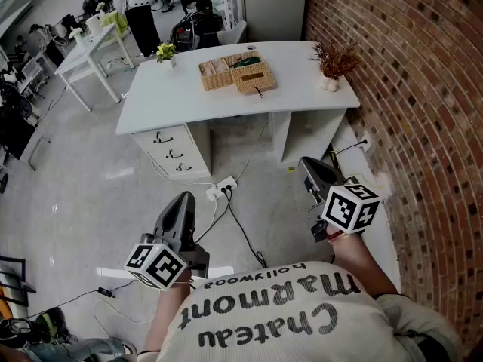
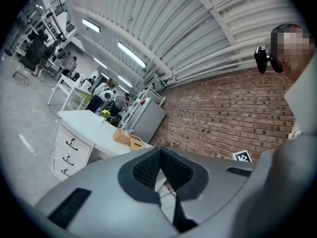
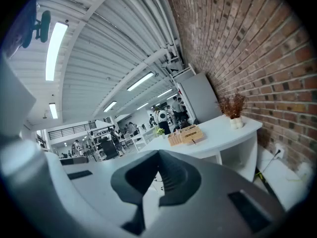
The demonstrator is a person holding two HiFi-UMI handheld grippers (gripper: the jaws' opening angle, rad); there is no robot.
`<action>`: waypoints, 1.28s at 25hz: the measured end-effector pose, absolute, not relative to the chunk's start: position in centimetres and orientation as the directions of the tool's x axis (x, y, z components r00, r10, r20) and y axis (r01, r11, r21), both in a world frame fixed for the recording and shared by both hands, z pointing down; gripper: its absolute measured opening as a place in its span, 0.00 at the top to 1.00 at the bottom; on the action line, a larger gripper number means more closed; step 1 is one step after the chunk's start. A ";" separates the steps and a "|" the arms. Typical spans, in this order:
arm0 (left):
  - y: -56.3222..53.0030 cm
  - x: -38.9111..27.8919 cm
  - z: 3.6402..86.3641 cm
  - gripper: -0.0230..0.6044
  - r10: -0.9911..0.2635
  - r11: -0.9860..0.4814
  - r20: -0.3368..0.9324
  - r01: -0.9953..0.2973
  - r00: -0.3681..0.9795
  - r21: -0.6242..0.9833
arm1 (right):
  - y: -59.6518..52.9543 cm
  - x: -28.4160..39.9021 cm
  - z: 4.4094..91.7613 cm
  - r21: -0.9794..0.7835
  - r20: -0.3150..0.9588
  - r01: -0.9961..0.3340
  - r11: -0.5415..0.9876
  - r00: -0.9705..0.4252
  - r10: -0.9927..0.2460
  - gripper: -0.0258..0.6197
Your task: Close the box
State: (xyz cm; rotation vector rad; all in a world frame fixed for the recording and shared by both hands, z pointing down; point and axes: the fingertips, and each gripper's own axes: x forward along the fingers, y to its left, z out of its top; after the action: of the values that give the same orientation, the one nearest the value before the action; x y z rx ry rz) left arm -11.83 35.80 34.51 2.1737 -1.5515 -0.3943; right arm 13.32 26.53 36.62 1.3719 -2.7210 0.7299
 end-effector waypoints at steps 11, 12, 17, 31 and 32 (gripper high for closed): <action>33.7 -11.9 36.5 0.96 -0.937 -0.265 0.057 -0.804 0.346 0.533 | 25.1 13.2 38.7 -0.421 0.251 -0.769 0.482 -0.609 -0.752 0.96; 33.3 -11.8 36.8 0.96 -0.936 -0.263 0.062 -0.803 0.347 0.535 | 24.7 13.2 38.9 -0.426 0.250 -0.764 0.484 -0.614 -0.749 0.96; 30.0 -12.2 37.4 0.96 -0.941 -0.236 0.080 -0.805 0.329 0.544 | 21.3 12.7 39.4 -0.474 0.230 -0.729 0.493 -0.644 -0.730 0.96; 15.2 -11.3 34.9 0.96 -0.963 -0.211 0.036 -0.827 0.268 0.520 | 4.1 11.3 38.1 -0.491 0.203 -0.658 0.570 -0.723 -0.660 0.96; 14.3 -11.2 34.6 0.96 -0.966 -0.208 0.028 -0.833 0.259 0.513 | 3.1 11.3 37.7 -0.490 0.193 -0.650 0.580 -0.731 -0.655 0.96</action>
State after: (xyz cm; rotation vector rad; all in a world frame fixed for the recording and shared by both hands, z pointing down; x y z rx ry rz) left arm -11.19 14.31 34.60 2.1093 -1.6313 -0.4191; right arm 11.26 3.12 37.72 1.1560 -2.8003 0.8634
